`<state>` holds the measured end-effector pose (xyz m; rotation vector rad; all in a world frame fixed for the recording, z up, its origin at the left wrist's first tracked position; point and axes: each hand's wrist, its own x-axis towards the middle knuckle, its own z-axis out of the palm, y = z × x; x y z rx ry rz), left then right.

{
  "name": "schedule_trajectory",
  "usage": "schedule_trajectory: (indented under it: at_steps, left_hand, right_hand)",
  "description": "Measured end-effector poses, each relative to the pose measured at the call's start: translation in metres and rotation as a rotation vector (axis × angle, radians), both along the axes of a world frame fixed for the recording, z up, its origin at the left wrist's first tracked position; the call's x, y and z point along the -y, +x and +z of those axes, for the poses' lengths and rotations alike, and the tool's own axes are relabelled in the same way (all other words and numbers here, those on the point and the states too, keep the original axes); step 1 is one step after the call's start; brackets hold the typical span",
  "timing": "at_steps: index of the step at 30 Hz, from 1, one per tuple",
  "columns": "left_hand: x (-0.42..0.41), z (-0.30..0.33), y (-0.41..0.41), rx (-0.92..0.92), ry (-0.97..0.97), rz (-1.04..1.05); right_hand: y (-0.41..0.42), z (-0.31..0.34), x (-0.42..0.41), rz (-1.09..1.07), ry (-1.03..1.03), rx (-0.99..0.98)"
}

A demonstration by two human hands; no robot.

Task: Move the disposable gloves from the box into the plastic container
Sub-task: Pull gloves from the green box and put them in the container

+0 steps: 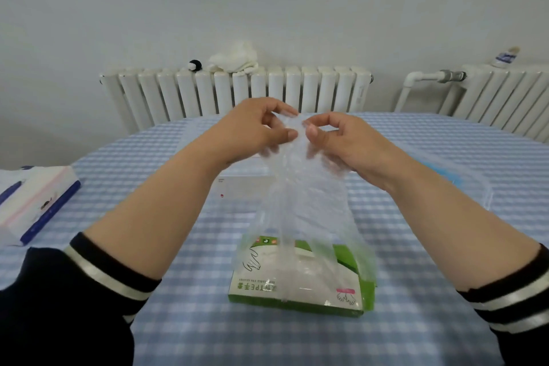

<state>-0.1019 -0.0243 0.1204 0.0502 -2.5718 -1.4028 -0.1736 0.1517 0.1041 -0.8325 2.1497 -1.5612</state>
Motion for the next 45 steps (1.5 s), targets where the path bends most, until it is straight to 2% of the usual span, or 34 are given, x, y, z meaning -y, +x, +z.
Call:
schedule_trajectory:
  at_steps: [2, 4, 10, 13, 17, 20, 24, 26, 27, 29, 31, 32, 33, 34, 37, 40, 45]
  left_hand:
    - [0.010, 0.000, 0.000, -0.025, 0.076, 0.040]
    - [0.023, -0.001, 0.000, -0.045, 0.102, 0.091]
    - [0.052, -0.007, -0.003, -0.053, 0.011, 0.186]
    - [0.064, -0.006, -0.004, -0.055, -0.045, 0.222]
    - [0.082, -0.009, -0.002, -0.068, -0.022, 0.196]
    - [0.094, -0.011, 0.006, -0.067, -0.008, 0.143]
    - [0.103, -0.005, 0.022, 0.035, -0.090, 0.089]
    - [0.095, 0.002, 0.024, -0.048, -0.080, 0.143]
    - [0.088, 0.006, 0.021, -0.109, -0.107, 0.164]
    - [0.071, 0.018, 0.011, -0.181, -0.306, 0.142]
    - [0.058, 0.025, -0.005, -0.099, -0.556, 0.093]
    - [0.055, 0.026, -0.013, -0.035, -0.618, 0.093]
    - [0.053, 0.027, -0.021, 0.011, -0.615, 0.110]
    - [0.054, 0.026, -0.027, 0.033, -0.532, 0.133]
    - [0.064, 0.021, -0.038, 0.070, -0.173, 0.243]
    - [0.073, 0.015, -0.042, 0.143, -0.173, 0.350]
    - [0.072, 0.002, -0.046, 0.347, -0.419, 0.382]
  right_hand:
    - [-0.005, 0.001, -0.006, 0.046, 0.108, -0.021]
    - [-0.012, 0.004, -0.011, 0.017, 0.124, -0.033]
    - [-0.040, 0.011, 0.014, -0.190, 0.073, -0.196]
    - [-0.052, 0.013, 0.032, -0.239, 0.130, -0.311]
    - [-0.063, 0.013, 0.052, -0.261, 0.238, -0.453]
    - [-0.068, 0.015, 0.061, -0.248, 0.220, -0.403]
    - [-0.065, 0.017, 0.059, -0.192, 0.119, -0.285]
    - [-0.060, 0.019, 0.059, -0.136, 0.115, -0.288]
    - [-0.056, 0.020, 0.061, -0.100, 0.142, -0.327]
    - [-0.047, 0.025, 0.068, -0.033, 0.199, -0.424]
    - [-0.043, 0.030, 0.073, 0.003, 0.193, -0.496]
    - [-0.043, 0.032, 0.075, 0.004, 0.172, -0.521]
    - [-0.042, 0.033, 0.076, -0.013, 0.155, -0.550]
    - [-0.042, 0.034, 0.076, -0.052, 0.149, -0.596]
    - [-0.038, 0.031, 0.072, -0.167, 0.186, -0.805]
    - [-0.031, 0.026, 0.073, -0.019, 0.366, -0.877]
    - [-0.037, 0.021, 0.093, 0.281, 0.832, -0.645]
